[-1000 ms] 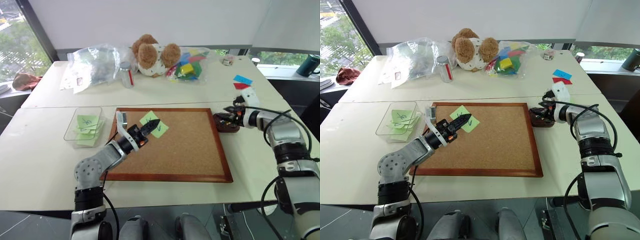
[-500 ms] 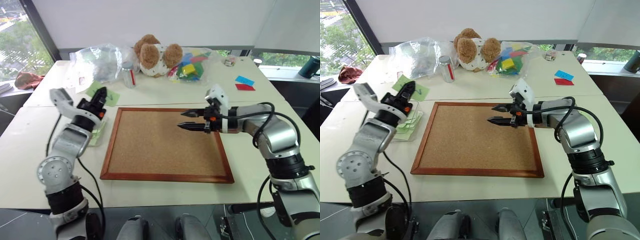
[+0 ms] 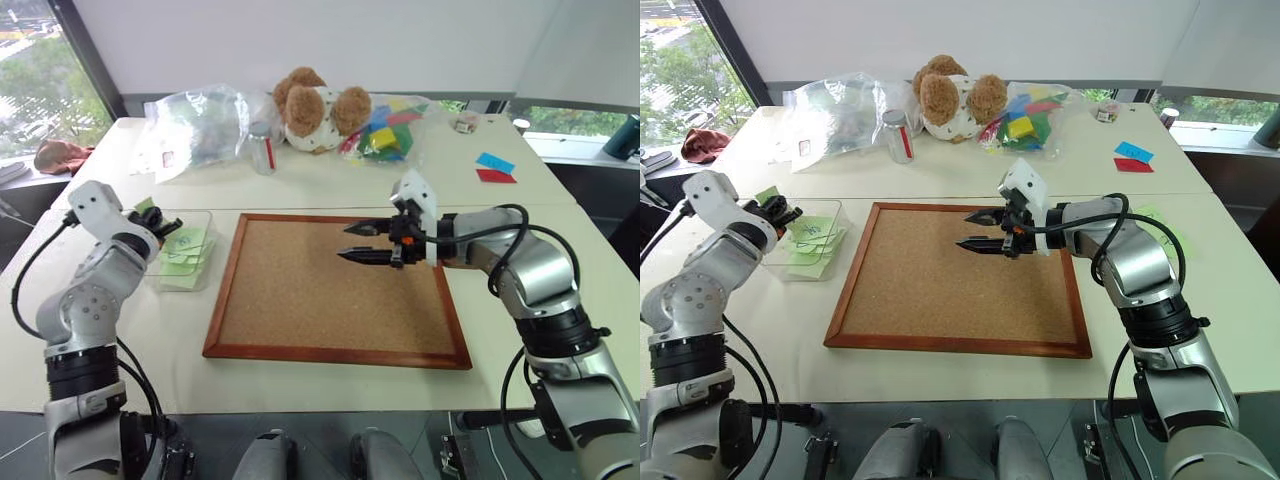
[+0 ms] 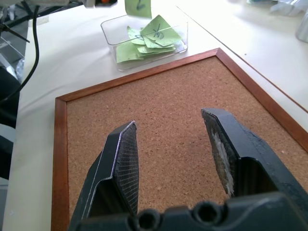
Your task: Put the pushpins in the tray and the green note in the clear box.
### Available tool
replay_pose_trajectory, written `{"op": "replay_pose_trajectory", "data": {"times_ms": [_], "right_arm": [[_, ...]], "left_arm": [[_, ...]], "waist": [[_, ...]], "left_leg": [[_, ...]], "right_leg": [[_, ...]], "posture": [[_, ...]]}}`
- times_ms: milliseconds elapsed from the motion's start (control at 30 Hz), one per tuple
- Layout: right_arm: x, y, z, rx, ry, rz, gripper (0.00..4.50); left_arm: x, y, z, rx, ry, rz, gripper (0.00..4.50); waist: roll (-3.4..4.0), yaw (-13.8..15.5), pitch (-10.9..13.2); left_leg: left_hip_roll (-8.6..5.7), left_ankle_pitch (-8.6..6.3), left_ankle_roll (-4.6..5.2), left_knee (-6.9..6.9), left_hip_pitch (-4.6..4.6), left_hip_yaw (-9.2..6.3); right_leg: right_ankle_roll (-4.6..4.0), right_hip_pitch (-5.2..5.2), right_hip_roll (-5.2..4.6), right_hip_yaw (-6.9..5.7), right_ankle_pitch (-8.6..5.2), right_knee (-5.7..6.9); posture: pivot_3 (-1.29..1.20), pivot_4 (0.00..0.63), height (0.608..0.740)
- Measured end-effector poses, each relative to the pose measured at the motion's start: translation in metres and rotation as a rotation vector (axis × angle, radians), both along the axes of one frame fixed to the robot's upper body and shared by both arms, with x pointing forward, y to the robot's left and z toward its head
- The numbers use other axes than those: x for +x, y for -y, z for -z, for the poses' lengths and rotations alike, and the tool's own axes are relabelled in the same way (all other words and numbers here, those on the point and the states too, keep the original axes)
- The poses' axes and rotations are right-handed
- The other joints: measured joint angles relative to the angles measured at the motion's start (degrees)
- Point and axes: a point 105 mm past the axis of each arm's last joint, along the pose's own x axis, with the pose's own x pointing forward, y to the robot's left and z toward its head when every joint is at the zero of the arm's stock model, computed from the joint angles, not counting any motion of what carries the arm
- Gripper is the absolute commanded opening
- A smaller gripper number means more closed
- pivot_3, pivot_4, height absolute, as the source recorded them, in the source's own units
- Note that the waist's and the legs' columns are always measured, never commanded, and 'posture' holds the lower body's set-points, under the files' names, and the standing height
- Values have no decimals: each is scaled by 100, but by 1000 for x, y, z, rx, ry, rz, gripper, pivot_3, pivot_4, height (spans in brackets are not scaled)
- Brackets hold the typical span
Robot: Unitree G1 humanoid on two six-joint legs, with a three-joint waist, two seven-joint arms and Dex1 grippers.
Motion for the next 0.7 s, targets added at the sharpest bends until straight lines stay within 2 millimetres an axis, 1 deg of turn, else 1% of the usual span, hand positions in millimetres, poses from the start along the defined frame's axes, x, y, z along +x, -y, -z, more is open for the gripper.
{"op": "replay_pose_trajectory", "data": {"times_ms": [33,100,133,267,367,467,600,700], "right_arm": [[-1,0,0,-2,3,0,2335],[-1,2,1,-1,5,12,2335],[-2,2,2,-2,4,18,2335],[-1,5,2,-9,6,36,2335],[0,6,3,-9,6,44,2335],[0,6,3,-9,7,47,2335],[0,7,2,-10,8,48,2335],[0,8,2,-15,10,52,2335]], "left_arm": [[1,0,5,8,-19,4,886],[2,-1,12,27,-43,12,1743],[3,-2,14,47,-52,18,2367],[2,-5,12,105,-51,38,4394],[3,-5,9,153,-45,59,4458],[5,-3,-4,205,-3,79,4458],[2,2,-33,292,85,113,4458],[-3,10,-60,359,165,156,4458]], "waist": [[0,-4,0],[-1,-21,1],[-1,-29,1],[-1,-32,1],[-2,-31,1],[-2,-31,1],[-3,-32,2],[-3,-33,2]], "left_leg": [[0,0,0,0,-1,0],[0,0,0,1,-2,0],[0,0,0,2,-2,0],[1,0,0,2,-2,0],[1,0,0,1,-3,0],[1,0,0,2,-4,0],[1,0,0,1,-6,0],[1,0,0,1,-10,0]], "right_leg": [[0,-1,0,0,0,0],[0,-1,0,0,0,0],[0,-1,-1,0,0,0],[0,-1,-2,0,0,1],[0,-1,-3,0,0,0],[0,-1,-4,0,0,0],[0,-3,-5,0,0,0],[0,-7,-5,0,0,0]], "posture": [[0,150,740],[0,150,740],[0,150,740],[0,150,740],[0,150,740],[0,150,740],[0,150,740],[0,150,740]]}}
